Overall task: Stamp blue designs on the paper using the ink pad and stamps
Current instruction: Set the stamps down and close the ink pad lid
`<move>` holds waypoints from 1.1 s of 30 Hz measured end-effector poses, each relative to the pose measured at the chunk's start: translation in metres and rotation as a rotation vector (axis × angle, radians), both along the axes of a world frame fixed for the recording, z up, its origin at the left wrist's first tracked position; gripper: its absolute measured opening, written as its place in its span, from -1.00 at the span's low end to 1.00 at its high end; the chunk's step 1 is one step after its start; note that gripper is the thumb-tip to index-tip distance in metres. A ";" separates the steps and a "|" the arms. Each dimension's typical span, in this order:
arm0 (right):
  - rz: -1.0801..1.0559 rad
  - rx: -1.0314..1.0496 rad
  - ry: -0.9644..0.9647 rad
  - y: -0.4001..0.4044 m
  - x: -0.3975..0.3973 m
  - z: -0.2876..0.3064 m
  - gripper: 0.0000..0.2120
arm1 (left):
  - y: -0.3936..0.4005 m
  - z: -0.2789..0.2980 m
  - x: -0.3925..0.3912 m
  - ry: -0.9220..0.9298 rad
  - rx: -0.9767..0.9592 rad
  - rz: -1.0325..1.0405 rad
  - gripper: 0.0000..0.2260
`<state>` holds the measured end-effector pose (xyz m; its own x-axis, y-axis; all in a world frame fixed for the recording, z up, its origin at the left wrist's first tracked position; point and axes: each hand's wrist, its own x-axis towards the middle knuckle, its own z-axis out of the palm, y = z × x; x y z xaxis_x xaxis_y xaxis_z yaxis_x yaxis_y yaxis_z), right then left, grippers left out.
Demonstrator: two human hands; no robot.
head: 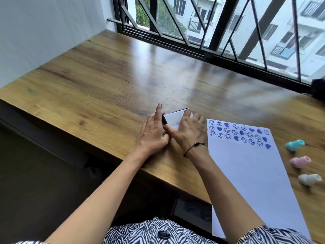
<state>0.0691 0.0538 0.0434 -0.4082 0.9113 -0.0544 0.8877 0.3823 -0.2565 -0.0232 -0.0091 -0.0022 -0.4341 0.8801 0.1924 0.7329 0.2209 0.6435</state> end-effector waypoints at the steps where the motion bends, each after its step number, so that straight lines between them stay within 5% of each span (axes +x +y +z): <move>1: 0.002 -0.001 -0.004 0.000 -0.001 0.000 -0.20 | 0.000 0.000 0.000 -0.003 -0.001 -0.003 -0.21; 21: 0.019 -0.074 0.014 0.003 -0.002 0.005 -0.20 | 0.001 0.001 -0.002 -0.046 -0.033 -0.012 -0.20; 33: 0.050 -0.071 -0.016 -0.001 -0.002 0.008 -0.45 | 0.001 0.008 -0.004 -0.092 -0.102 -0.069 -0.14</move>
